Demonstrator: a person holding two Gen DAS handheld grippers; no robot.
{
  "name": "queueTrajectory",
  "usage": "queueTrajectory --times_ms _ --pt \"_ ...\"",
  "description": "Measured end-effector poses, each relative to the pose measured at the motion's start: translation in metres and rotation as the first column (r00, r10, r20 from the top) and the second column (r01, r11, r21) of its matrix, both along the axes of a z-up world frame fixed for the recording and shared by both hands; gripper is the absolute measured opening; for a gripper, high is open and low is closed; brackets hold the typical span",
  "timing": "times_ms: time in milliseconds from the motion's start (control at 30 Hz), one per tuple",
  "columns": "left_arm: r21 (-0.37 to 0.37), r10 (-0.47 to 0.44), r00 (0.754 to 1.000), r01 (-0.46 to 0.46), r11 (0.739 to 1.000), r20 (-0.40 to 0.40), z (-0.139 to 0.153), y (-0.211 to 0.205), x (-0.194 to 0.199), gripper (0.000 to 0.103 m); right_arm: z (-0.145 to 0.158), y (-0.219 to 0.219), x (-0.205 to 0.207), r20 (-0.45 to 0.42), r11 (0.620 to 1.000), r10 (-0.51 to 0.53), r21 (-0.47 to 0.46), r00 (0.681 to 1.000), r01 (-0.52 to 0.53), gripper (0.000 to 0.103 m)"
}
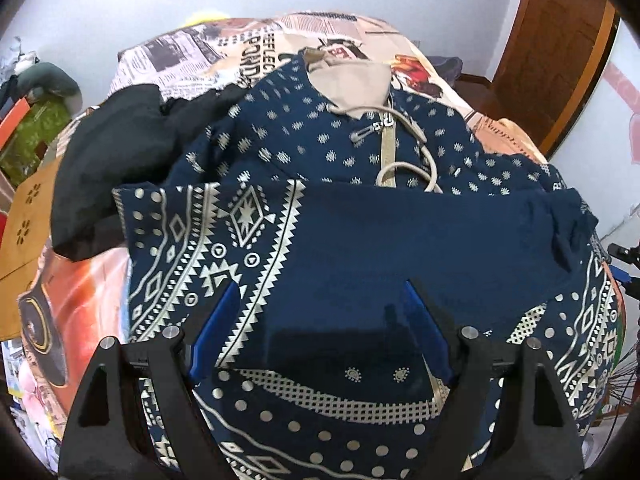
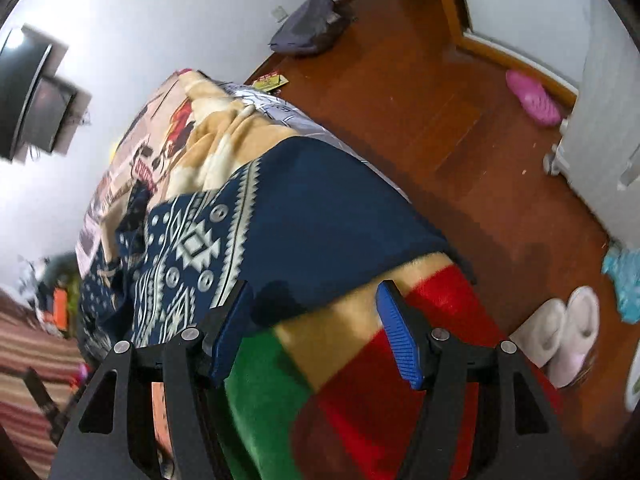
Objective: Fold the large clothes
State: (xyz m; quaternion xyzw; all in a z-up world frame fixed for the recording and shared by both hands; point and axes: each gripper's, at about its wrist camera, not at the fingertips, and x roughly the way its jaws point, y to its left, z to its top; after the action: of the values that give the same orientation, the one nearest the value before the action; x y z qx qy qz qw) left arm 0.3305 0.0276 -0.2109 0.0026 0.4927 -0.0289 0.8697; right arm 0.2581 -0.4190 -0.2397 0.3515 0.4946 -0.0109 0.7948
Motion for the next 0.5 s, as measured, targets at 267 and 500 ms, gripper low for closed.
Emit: queueTrajectory --times_ms 267,500 --pt "-0.007 0.027 0.999 -0.027 1.0 -0.018 -0.012 0.01 0.002 0.082 -0.015 -0.013 0.025 -0.005 0.993 -0.113 0.023 0.994 0.113 0.053" --pt "0.028 0.031 0.999 -0.031 0.999 -0.009 -0.012 0.02 -0.009 0.082 0.012 -0.002 0.049 -0.02 0.984 -0.065 -0.167 0.998 0.061 0.01"
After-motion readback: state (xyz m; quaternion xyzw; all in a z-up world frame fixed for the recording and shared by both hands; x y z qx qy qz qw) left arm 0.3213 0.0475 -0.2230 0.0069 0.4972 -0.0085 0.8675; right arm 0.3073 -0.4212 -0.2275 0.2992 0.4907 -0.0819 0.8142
